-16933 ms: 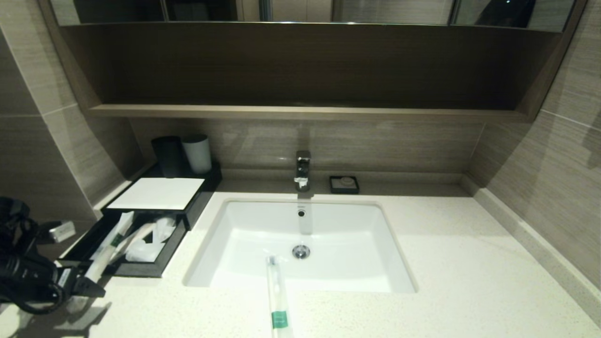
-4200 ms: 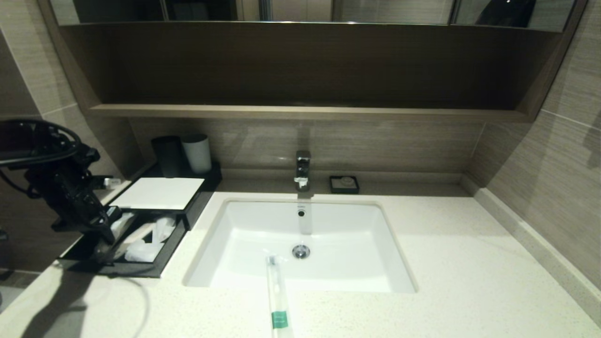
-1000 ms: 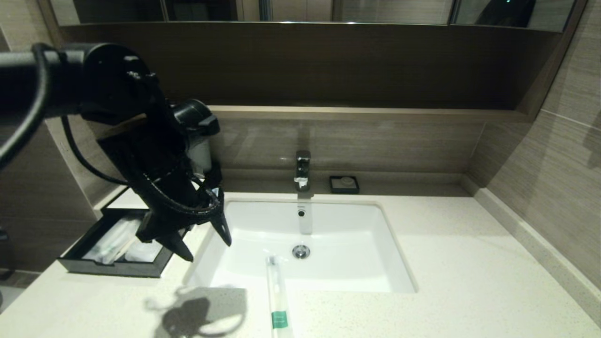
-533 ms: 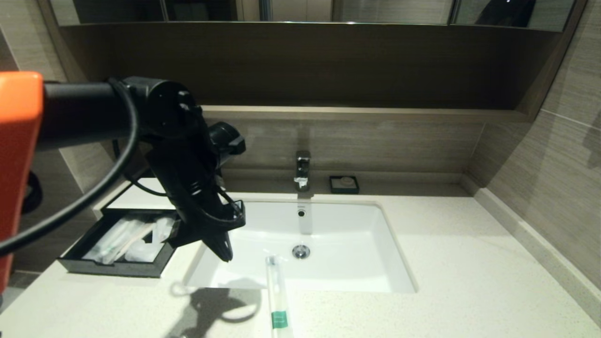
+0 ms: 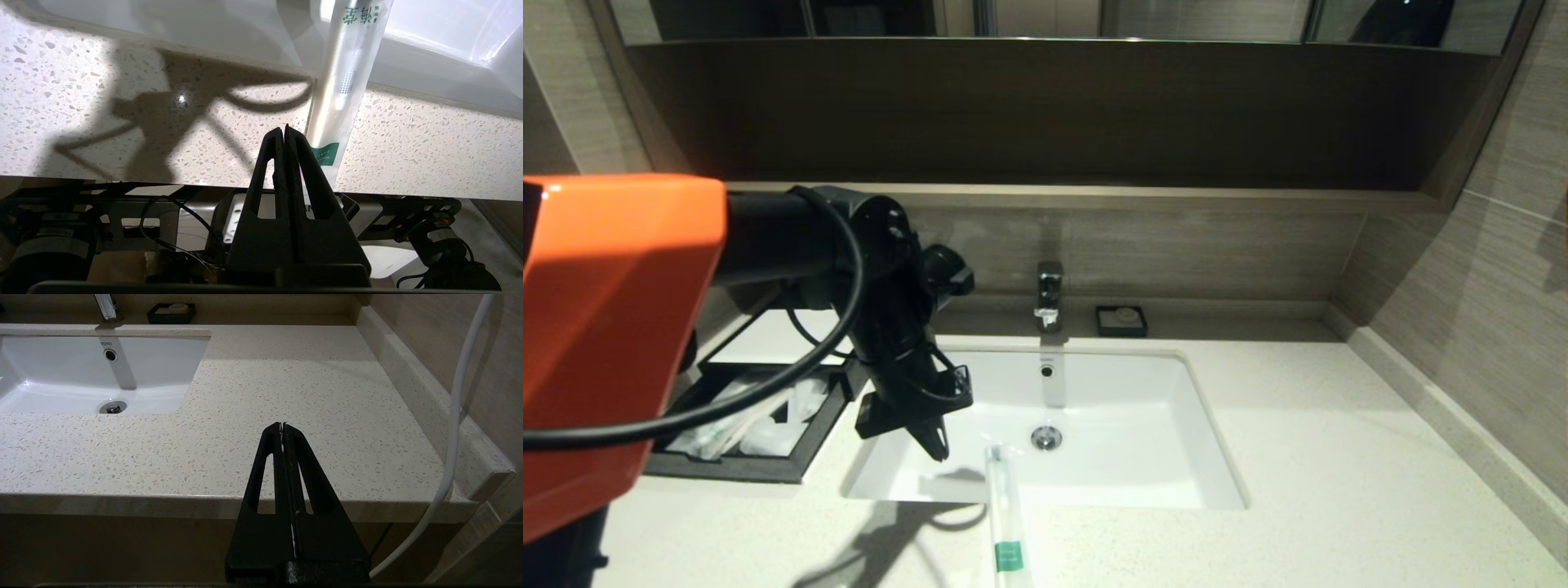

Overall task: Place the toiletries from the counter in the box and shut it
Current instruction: Pick up the bathroom toiletry

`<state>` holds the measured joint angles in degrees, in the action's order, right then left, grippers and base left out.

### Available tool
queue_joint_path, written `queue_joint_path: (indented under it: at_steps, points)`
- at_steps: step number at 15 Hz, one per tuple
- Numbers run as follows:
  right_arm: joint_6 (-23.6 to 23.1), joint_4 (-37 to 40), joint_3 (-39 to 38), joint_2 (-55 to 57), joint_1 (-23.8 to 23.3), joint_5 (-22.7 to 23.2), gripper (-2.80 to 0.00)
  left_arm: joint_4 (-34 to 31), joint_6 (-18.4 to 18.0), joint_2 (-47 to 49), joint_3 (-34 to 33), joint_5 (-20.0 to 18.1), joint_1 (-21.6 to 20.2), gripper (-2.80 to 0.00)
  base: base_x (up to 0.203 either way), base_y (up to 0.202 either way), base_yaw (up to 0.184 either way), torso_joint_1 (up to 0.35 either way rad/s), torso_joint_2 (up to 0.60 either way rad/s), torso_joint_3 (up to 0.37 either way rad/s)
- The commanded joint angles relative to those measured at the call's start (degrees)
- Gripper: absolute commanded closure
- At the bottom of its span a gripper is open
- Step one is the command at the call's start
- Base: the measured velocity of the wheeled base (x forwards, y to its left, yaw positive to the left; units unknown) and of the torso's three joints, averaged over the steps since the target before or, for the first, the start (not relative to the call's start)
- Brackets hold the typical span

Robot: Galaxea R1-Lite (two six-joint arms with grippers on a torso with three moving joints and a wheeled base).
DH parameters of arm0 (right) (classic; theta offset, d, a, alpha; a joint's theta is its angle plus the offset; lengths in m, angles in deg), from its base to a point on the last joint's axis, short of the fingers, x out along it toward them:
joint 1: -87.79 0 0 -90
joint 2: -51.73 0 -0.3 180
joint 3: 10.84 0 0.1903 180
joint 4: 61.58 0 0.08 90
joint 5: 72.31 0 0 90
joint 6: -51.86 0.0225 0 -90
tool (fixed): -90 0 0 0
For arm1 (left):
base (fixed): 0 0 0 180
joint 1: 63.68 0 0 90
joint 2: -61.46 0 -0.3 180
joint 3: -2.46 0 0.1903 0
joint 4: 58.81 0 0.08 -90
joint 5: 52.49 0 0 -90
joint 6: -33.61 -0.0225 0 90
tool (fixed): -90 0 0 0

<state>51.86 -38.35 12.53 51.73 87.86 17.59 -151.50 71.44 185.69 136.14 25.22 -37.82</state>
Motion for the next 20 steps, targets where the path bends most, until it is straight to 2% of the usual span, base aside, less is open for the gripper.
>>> queue_joint_path:
  at_steps: [1,3,10,15,20]
  points:
    - [0.0,0.0,-0.1,0.0,0.0,0.0,0.00,0.0,0.4,0.9,0.0,-0.1,1.2,0.00,0.000,0.000,0.000,0.000,0.00,0.000]
    - [0.0,0.0,-0.1,0.0,0.0,0.0,0.00,0.8,0.8,1.5,0.0,-0.1,2.1,0.00,0.000,0.000,0.000,0.000,0.00,0.000]
    - [0.0,0.0,-0.1,0.0,0.0,0.0,0.00,5.8,6.6,2.4,0.0,0.0,4.4,0.00,0.000,0.000,0.000,0.000,0.00,0.000]
    - [0.0,0.0,-0.1,0.0,0.0,0.0,0.00,6.0,8.3,4.1,0.0,-0.1,4.7,0.00,0.000,0.000,0.000,0.000,0.00,0.000]
    - [0.0,0.0,-0.1,0.0,0.0,0.0,0.00,6.0,8.2,4.6,0.0,-0.1,4.8,0.00,0.000,0.000,0.000,0.000,0.00,0.000]
